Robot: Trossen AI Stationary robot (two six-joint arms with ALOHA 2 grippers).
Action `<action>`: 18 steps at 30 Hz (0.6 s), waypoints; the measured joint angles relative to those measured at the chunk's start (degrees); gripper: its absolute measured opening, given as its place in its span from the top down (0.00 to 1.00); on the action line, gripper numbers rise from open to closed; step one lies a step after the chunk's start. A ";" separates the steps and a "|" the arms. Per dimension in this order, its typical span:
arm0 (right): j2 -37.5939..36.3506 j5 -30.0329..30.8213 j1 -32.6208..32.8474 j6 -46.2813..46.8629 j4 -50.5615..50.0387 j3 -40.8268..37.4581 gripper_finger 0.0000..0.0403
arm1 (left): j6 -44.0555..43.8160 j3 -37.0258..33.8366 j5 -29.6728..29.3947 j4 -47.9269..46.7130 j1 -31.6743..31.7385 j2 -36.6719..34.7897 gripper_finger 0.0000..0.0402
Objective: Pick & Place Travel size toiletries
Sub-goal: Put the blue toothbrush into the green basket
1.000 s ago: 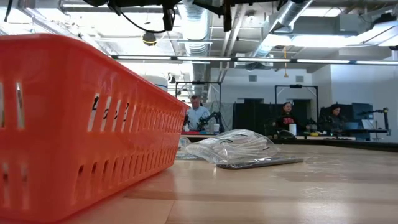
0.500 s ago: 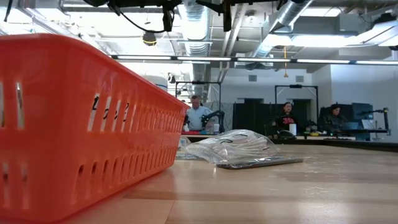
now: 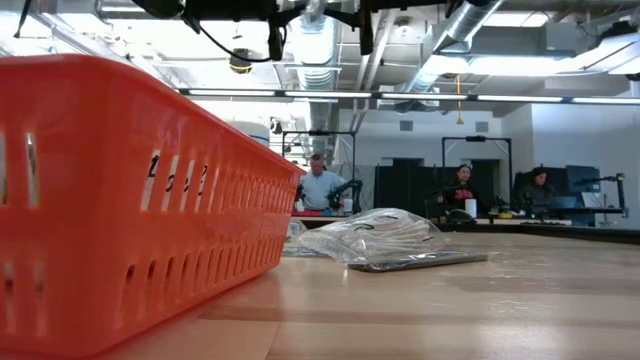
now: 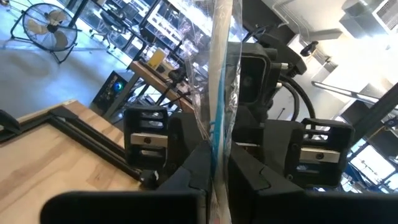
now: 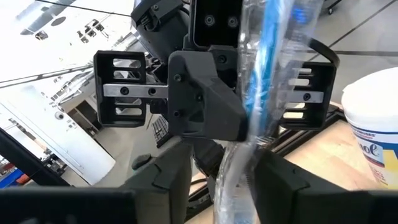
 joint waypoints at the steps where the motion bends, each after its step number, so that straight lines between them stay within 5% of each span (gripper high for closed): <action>1: 0.00 0.01 0.00 0.00 0.01 0.00 0.70 | 0.00 0.00 0.11 0.06 0.05 -0.06 0.97; 9: -0.03 0.11 -0.02 0.42 -1.29 0.00 0.96 | 0.48 0.00 0.22 0.37 -0.23 -0.11 0.96; 18: -0.13 -0.13 -0.46 -2.05 -2.17 0.07 0.97 | -6.36 -0.09 2.19 -0.09 0.69 -3.67 0.75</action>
